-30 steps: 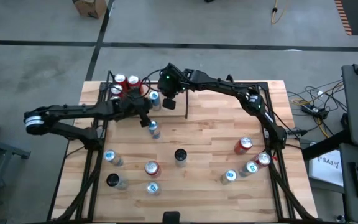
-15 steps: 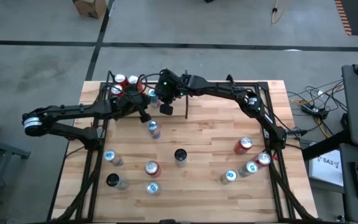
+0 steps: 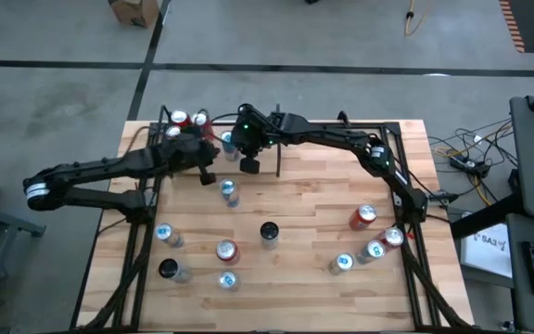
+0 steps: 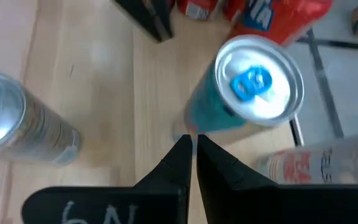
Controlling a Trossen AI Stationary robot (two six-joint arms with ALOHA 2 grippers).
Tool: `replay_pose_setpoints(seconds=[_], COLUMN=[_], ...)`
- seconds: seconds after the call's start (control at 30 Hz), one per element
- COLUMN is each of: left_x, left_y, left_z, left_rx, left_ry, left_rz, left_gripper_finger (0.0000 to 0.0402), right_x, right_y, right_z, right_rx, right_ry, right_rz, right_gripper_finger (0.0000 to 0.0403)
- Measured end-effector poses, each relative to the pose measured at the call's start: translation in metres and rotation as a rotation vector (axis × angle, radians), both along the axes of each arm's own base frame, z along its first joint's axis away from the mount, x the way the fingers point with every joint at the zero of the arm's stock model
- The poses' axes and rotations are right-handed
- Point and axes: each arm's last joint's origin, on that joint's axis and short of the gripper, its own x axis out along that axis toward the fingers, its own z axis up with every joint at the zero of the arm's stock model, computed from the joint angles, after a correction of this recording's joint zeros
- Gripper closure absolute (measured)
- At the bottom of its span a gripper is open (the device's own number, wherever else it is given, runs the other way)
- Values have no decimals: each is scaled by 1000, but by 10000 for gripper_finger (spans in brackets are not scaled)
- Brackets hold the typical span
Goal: Place canned beverage on shelf
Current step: Put the blue soda can on the shelf
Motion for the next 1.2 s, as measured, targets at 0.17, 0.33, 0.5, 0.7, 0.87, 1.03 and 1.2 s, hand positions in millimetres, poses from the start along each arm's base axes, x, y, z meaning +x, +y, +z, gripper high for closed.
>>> replay_pose_setpoints(seconds=[0.17, 0.33, 0.5, 0.7, 0.87, 1.03, 1.2], left_x=[-13, -23, -25, -23, -20, -21, -21], left_y=[-4, -6, -7, -6, -5, -5, -6], left_z=[29, 41, 43, 41, 39, 39, 37], left_rx=[77, 121, 97, 76, 65, 44, -6], left_ry=[-194, -276, -304, -302, -297, -315, -325], left_rz=[-128, -123, -111, -104, -100, -89, -66], left_gripper_finger=[402, 402, 402, 402, 402, 402, 402], right_x=[9, 17, 21, 23, 23, 22, 20], right_y=[6, 6, 3, 2, -2, -10, -10], right_z=[-1, -5, -6, -11, -9, -7, -5], right_rx=[-7, -14, -38, -36, -42, -57, -73], right_ry=[-61, -107, -142, -140, -163, -188, -167], right_rz=[21, 6, -15, -17, -27, -36, -4], right_gripper_finger=[390, 390, 390, 390, 390, 390, 390])
